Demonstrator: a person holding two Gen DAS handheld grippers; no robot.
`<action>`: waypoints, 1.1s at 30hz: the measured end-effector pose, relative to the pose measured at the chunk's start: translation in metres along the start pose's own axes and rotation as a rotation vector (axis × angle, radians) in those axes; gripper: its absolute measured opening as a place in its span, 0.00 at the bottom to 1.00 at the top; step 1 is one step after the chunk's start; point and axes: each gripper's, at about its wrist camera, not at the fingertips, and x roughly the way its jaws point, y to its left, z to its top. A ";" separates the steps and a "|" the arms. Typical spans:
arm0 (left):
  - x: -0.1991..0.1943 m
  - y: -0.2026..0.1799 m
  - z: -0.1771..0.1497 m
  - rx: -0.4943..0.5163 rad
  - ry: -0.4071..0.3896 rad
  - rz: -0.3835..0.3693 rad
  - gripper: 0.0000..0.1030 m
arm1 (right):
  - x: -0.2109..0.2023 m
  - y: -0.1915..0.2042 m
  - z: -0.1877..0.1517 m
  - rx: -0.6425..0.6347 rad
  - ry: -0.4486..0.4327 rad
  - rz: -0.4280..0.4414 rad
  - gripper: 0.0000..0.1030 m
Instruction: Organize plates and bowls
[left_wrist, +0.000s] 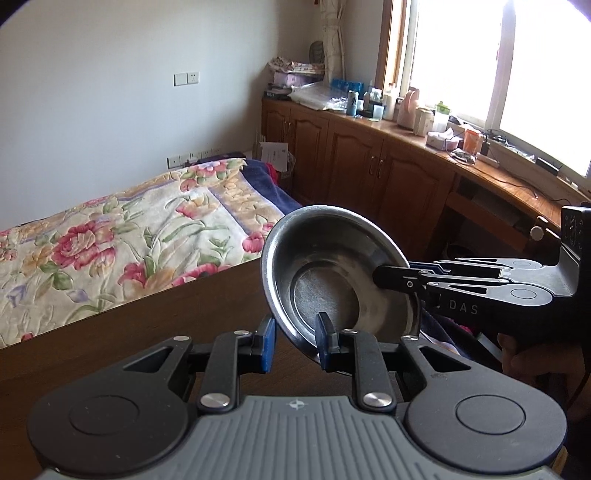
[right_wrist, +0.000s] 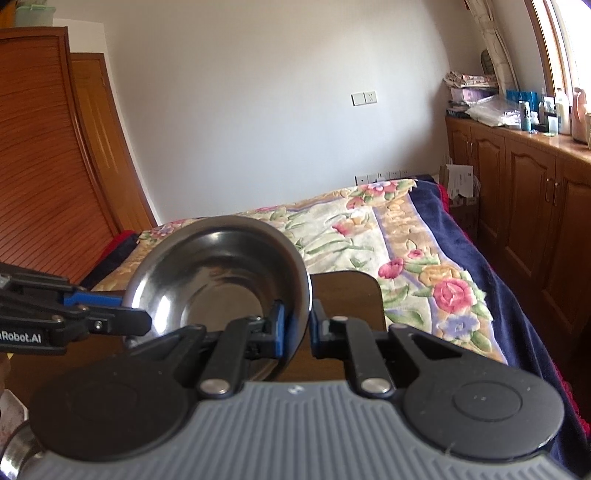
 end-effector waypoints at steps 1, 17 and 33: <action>-0.003 -0.001 -0.001 0.002 -0.003 0.001 0.24 | -0.002 0.001 0.000 -0.002 -0.002 0.000 0.15; -0.047 -0.006 -0.021 0.009 -0.050 -0.004 0.24 | -0.031 0.023 -0.001 -0.038 -0.026 0.007 0.15; -0.102 0.003 -0.081 -0.053 -0.083 0.012 0.24 | -0.066 0.070 -0.031 -0.096 -0.018 0.063 0.14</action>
